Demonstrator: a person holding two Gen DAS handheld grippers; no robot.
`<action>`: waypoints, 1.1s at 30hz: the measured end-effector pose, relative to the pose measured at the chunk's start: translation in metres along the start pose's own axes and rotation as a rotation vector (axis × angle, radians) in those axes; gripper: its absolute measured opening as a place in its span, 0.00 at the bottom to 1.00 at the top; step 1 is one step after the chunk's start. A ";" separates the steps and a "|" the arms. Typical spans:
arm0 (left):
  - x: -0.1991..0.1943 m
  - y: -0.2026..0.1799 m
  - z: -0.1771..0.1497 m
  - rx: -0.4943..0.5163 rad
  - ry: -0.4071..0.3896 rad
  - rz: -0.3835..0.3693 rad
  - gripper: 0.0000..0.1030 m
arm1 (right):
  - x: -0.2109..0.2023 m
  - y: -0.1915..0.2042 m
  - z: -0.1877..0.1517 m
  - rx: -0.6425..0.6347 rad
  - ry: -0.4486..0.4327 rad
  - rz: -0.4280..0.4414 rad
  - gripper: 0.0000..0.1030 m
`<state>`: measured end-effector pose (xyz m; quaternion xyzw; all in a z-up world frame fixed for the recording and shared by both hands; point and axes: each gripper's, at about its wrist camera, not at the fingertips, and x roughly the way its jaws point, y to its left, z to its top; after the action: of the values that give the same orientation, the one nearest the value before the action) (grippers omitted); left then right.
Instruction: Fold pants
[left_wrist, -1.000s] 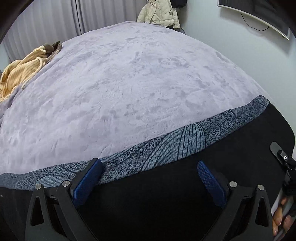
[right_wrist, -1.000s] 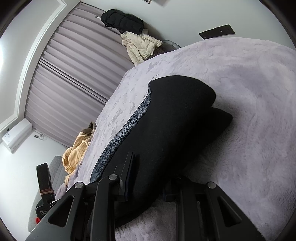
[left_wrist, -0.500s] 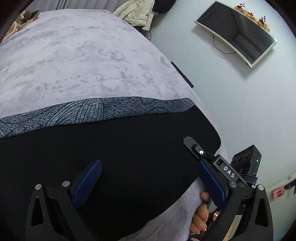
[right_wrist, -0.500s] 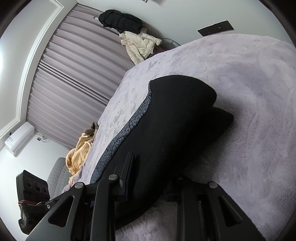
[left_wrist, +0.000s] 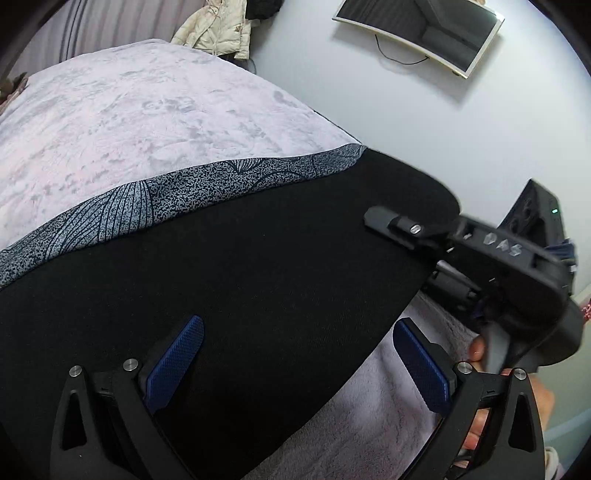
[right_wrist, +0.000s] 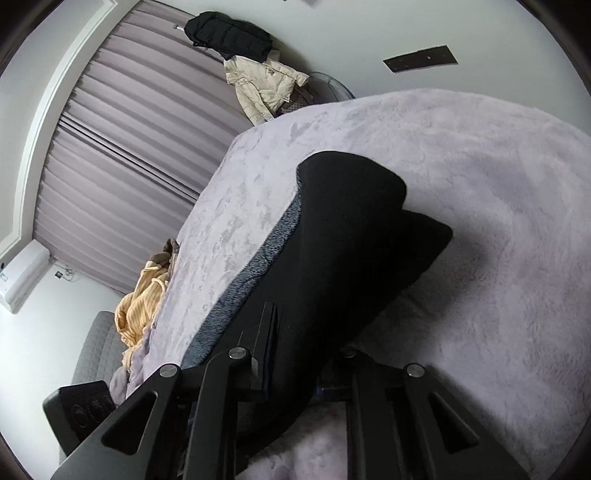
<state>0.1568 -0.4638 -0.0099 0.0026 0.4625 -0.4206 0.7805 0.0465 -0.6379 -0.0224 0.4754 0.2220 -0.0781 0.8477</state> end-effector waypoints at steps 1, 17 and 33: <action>0.000 0.000 -0.001 0.007 -0.004 -0.004 1.00 | -0.005 0.009 0.000 -0.020 -0.010 0.016 0.17; -0.151 0.072 -0.054 -0.025 -0.130 0.240 1.00 | -0.046 0.188 -0.056 -0.669 -0.023 -0.087 0.17; -0.212 0.219 -0.140 -0.251 -0.185 0.476 1.00 | 0.077 0.255 -0.333 -1.689 0.077 -0.603 0.40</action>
<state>0.1542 -0.1288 -0.0209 -0.0240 0.4243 -0.1635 0.8903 0.1013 -0.2153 -0.0103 -0.3830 0.3491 -0.0918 0.8503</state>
